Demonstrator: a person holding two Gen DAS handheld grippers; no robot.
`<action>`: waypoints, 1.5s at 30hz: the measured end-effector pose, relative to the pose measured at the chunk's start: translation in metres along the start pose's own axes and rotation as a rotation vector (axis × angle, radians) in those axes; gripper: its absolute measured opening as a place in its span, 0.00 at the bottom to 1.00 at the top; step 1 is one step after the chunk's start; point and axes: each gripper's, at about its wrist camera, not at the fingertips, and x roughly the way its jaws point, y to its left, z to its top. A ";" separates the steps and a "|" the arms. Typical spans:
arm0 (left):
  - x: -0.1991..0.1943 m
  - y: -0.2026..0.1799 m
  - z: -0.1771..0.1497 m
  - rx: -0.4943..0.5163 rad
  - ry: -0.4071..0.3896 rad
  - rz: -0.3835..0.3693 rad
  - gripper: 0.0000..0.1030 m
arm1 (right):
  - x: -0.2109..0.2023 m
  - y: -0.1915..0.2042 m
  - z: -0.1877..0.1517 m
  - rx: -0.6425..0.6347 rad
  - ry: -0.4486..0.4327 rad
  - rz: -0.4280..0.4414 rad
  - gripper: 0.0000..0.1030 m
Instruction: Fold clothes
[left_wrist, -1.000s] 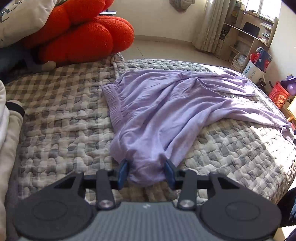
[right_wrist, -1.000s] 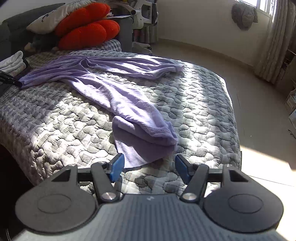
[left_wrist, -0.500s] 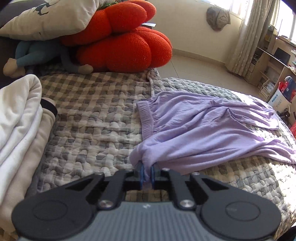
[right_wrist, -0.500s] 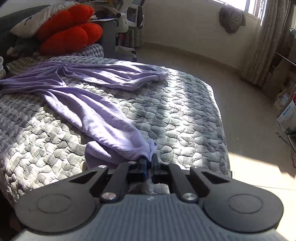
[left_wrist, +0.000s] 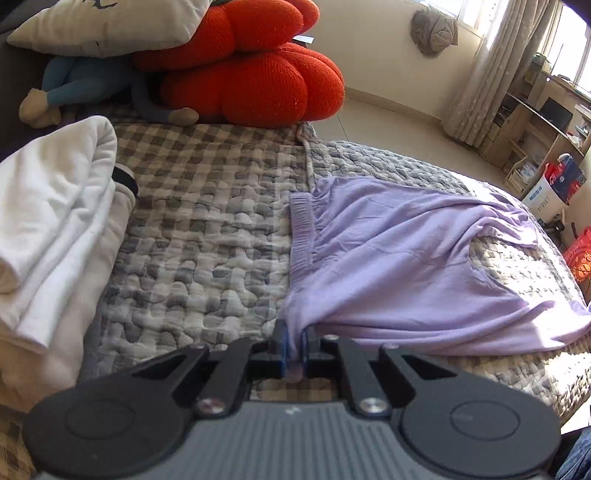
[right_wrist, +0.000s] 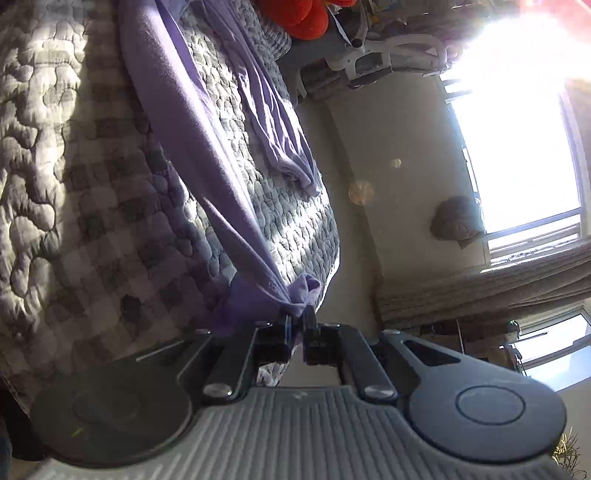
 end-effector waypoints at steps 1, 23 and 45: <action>-0.002 0.002 -0.001 -0.001 -0.006 -0.008 0.07 | 0.003 0.004 -0.006 0.006 0.015 0.024 0.01; 0.012 0.006 0.006 -0.029 0.014 -0.038 0.38 | 0.062 -0.104 -0.091 1.495 0.055 0.696 0.31; 0.033 -0.002 0.001 0.016 0.055 -0.040 0.37 | -0.043 -0.051 -0.068 0.087 -0.048 0.096 0.00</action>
